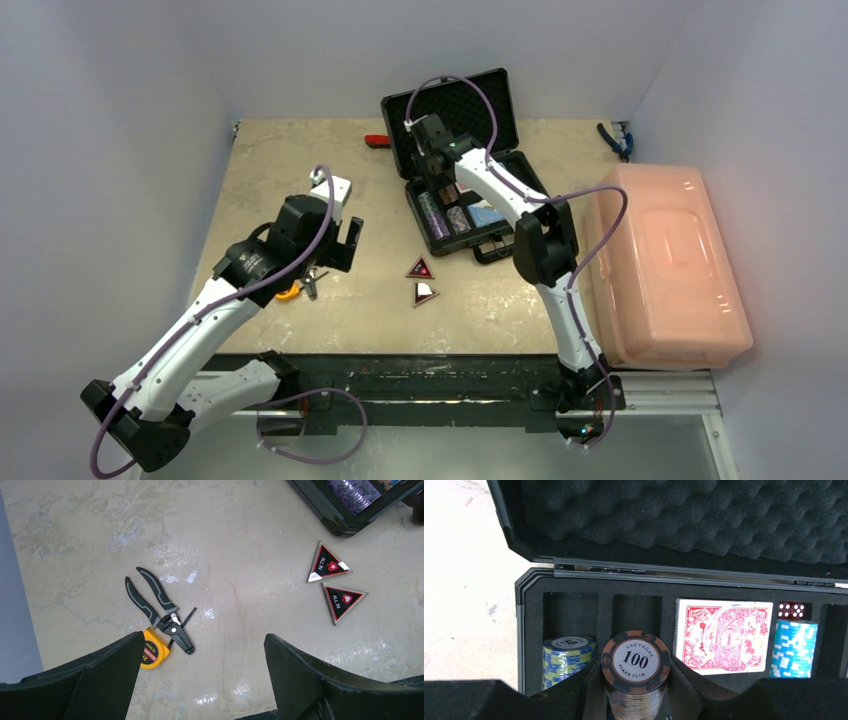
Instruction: Pack up texas hold em set
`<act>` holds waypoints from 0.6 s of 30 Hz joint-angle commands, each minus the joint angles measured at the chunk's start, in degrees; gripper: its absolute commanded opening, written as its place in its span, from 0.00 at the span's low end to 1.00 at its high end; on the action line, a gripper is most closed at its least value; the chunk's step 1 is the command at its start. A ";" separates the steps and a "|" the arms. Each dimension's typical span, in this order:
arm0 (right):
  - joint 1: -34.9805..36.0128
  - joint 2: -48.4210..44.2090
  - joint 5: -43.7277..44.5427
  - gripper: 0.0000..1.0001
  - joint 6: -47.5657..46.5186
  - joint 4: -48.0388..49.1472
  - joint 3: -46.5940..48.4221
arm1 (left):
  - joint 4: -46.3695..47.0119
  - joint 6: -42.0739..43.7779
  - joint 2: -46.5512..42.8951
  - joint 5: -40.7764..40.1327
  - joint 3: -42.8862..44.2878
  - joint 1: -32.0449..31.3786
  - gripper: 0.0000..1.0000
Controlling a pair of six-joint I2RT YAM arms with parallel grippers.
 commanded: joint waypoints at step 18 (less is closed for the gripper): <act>-0.35 0.89 2.46 0.00 -0.22 -1.17 -5.73 | 1.25 1.11 -0.29 0.37 -0.21 0.46 0.89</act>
